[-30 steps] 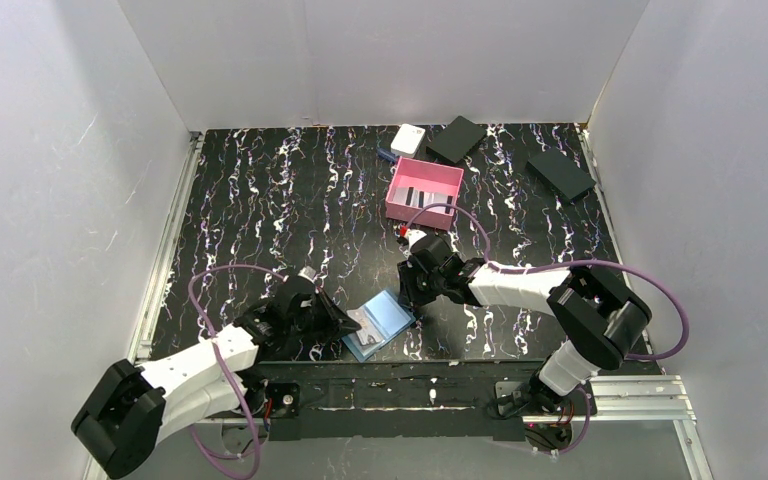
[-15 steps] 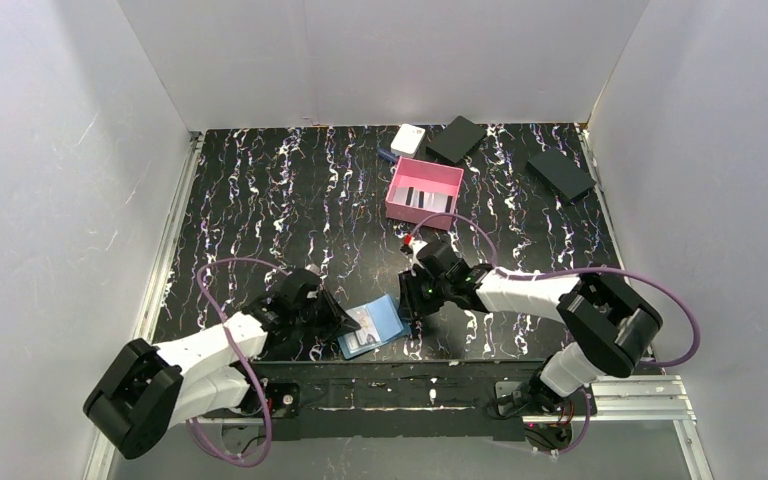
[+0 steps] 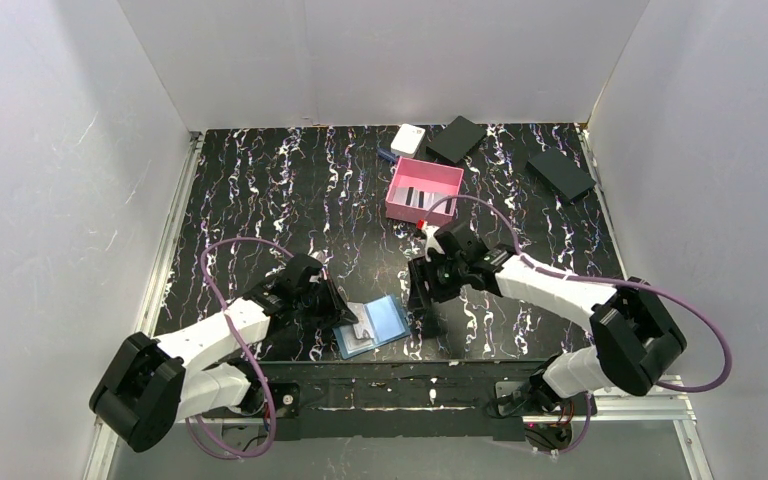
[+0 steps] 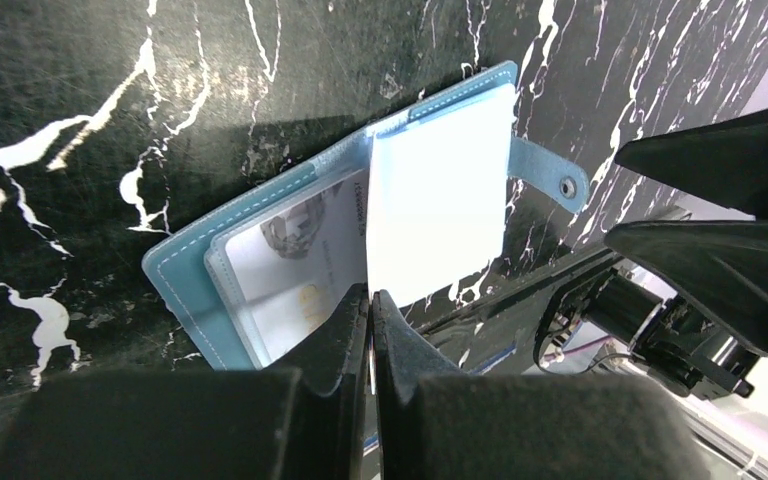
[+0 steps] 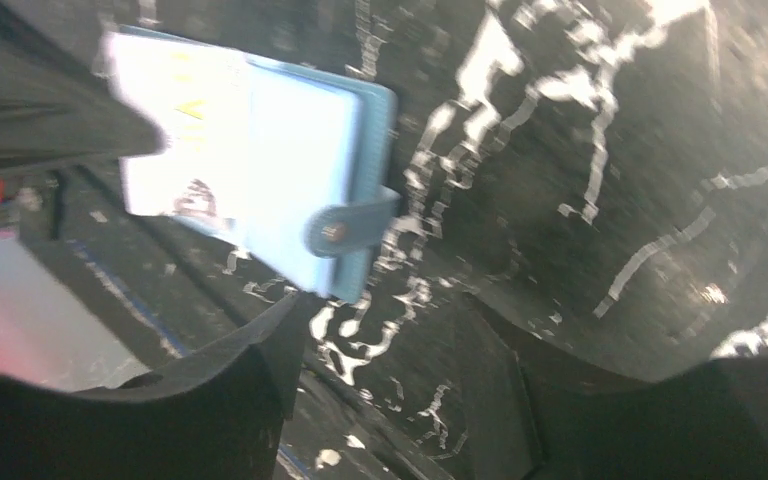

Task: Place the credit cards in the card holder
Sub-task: Insert the credit card into the card holder.

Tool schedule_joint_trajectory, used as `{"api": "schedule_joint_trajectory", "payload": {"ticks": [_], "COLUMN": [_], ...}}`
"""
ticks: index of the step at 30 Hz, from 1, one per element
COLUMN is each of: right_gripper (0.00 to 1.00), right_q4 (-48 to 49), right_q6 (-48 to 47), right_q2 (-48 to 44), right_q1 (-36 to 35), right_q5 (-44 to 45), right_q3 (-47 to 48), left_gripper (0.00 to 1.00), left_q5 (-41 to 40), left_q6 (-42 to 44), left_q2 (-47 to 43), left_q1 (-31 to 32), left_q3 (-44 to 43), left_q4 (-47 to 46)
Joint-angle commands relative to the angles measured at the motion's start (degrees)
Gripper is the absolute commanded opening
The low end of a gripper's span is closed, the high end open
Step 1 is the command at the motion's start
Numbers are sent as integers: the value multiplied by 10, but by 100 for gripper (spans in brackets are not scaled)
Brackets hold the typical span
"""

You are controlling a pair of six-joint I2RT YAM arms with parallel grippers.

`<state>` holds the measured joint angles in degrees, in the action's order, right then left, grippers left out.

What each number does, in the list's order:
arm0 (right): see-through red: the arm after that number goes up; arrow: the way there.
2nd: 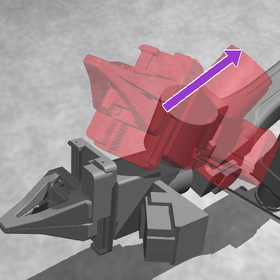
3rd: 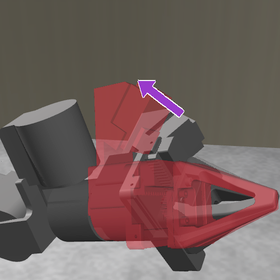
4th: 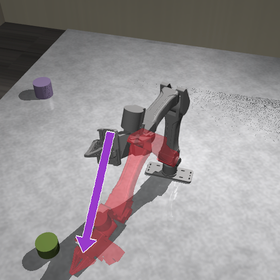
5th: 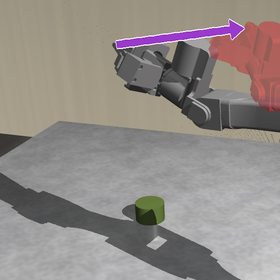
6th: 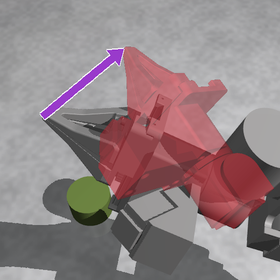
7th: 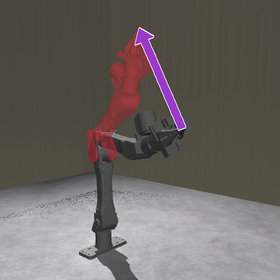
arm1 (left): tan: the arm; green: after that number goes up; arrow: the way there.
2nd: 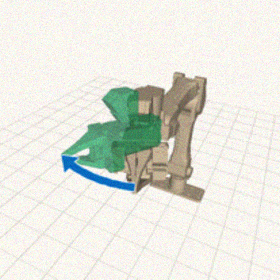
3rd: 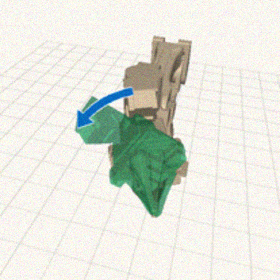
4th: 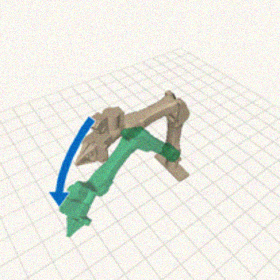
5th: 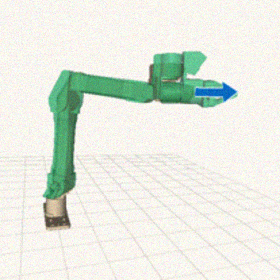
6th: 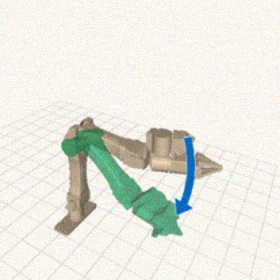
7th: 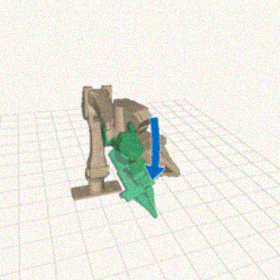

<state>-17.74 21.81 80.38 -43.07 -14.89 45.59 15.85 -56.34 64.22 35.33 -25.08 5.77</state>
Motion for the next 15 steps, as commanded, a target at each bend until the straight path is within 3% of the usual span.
{"api": "schedule_joint_trajectory", "payload": {"ticks": [1,7,15], "right_gripper": [52,33,27], "right_q4": [45,121,150], "right_q6": [-25,-3,-1], "right_q2": [22,75,119], "right_q1": [-6,-17,-27], "right_q5": [-125,-207,-222], "right_q3": [29,32,45], "left_gripper": [0,0,0], "left_q5": [33,41,34], "left_q6": [-5,-17,-27], "left_q2": [-23,-67,-76], "left_q1": [-3,-3,-3], "left_q3": [4,6,13], "left_q4": [7,26,39]}}
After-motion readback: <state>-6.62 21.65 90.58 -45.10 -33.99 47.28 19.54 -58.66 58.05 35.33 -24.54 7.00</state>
